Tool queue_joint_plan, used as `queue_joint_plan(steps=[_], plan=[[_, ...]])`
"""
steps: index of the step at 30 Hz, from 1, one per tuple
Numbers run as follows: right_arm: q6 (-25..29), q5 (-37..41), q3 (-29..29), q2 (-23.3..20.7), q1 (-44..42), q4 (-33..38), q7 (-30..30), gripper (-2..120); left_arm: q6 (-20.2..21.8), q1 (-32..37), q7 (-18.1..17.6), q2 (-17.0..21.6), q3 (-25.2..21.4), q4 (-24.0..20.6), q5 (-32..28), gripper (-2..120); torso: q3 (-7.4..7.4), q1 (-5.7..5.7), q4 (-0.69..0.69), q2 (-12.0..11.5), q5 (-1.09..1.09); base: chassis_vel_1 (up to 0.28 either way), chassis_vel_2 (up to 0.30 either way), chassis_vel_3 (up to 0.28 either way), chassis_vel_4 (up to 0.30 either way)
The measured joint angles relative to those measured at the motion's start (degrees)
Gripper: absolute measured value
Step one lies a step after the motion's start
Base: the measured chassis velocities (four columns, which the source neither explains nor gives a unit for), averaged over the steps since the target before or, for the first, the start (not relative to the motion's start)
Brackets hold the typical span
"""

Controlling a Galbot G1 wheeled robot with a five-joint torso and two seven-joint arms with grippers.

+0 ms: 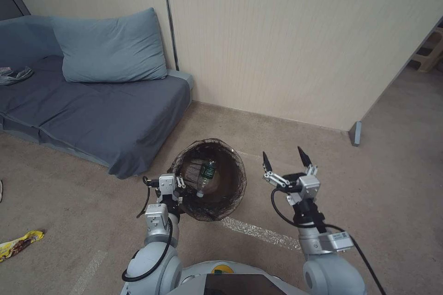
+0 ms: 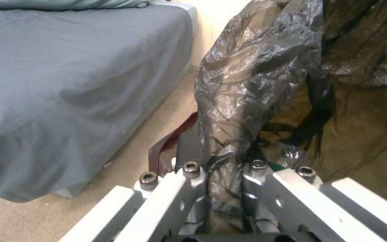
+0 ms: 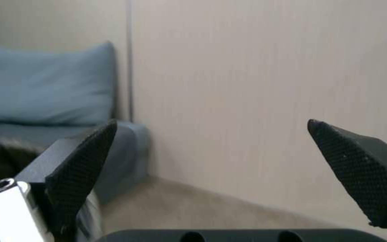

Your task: Pick up the trash bin, then pick up the garbage from the floor and place it into the trash bin.

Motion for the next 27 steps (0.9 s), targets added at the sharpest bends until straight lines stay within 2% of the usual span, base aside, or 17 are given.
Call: queue_joint_plan(steps=[9, 21, 25, 27], plan=[[0.9, -1.5, -0.7, 1.4, -2.8, -2.0, 3.7, 100, 0.0, 0.2, -0.2, 0.2, 0.1, -0.5, -0.6, 3, 0.0, 0.0, 0.0, 0.0, 0.0, 0.0, 0.0, 0.0, 0.0], [1.1, -0.7, -0.4, 1.2, -2.2, -2.7, 3.8, 100, 0.1, 1.3, -0.3, 0.2, 0.1, -1.7, -0.6, 3, 0.0, 0.0, -0.01, 0.0, 0.0, 0.01, 0.004, 0.002, 0.009], [2.0, -1.7, -0.6, 1.1, -2.2, -3.0, 7.8, 100, 1.0, 1.6, -0.9, 0.1, -0.1, -2.2, -1.4, 3, 0.0, 0.0, -0.01, 0.0, 0.0, 0.06, 0.048, 0.058, 0.06], [3.5, -2.7, -0.5, 1.1, -2.2, -3.2, 8.0, 100, 1.3, 1.7, -1.0, 0.1, -0.1, -2.3, -1.6, 3, 0.0, 0.0, 0.0, 0.0, 0.0, 0.075, 0.078, 0.085, 0.067]])
